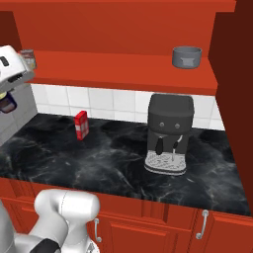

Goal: Pick the cans from the counter and place them in their designated side in the cabinet.

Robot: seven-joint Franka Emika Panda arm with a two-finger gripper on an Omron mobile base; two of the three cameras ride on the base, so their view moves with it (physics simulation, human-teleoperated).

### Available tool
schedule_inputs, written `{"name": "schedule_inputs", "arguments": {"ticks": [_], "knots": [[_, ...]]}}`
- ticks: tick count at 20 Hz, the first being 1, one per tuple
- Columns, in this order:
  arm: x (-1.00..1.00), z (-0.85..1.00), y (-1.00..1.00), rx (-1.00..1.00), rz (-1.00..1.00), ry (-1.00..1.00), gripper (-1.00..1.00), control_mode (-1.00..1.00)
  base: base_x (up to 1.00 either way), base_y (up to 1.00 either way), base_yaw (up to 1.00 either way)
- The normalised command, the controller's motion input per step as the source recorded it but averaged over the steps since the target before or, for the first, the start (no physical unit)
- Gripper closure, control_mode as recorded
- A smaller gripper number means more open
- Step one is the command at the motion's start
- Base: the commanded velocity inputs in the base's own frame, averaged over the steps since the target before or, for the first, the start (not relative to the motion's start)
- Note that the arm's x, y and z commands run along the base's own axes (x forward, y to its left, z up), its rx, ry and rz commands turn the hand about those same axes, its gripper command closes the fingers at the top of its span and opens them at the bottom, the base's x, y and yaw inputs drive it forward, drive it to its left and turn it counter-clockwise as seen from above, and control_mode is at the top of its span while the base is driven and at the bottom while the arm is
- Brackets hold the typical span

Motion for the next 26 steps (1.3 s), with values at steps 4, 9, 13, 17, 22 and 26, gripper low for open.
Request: {"name": "schedule_inputs", "arguments": {"ticks": [4, 9, 13, 17, 22, 26], "knots": [[0.02, 0.00, 0.00, 0.00, 0.00, -0.06, 1.00, -1.00, 0.00, 0.00, 0.00], [0.13, 0.00, 0.00, 0.02, 0.00, -0.01, 1.00, -1.00, 0.00, 0.00, 0.00], [0.19, 0.00, 0.01, 0.02, 0.00, 0.00, 1.00, -1.00, 0.00, 0.00, 0.00], [0.13, 0.00, 0.08, 0.02, 0.00, 0.00, 1.00, -1.00, 0.00, 0.00, 0.00], [0.07, 0.00, 0.14, 0.01, 0.00, -0.01, 1.00, -1.00, 0.00, 0.00, 0.00], [0.09, 0.00, 0.12, 0.01, 0.00, -0.01, 1.00, -1.00, 0.00, 0.00, 0.00]]}}
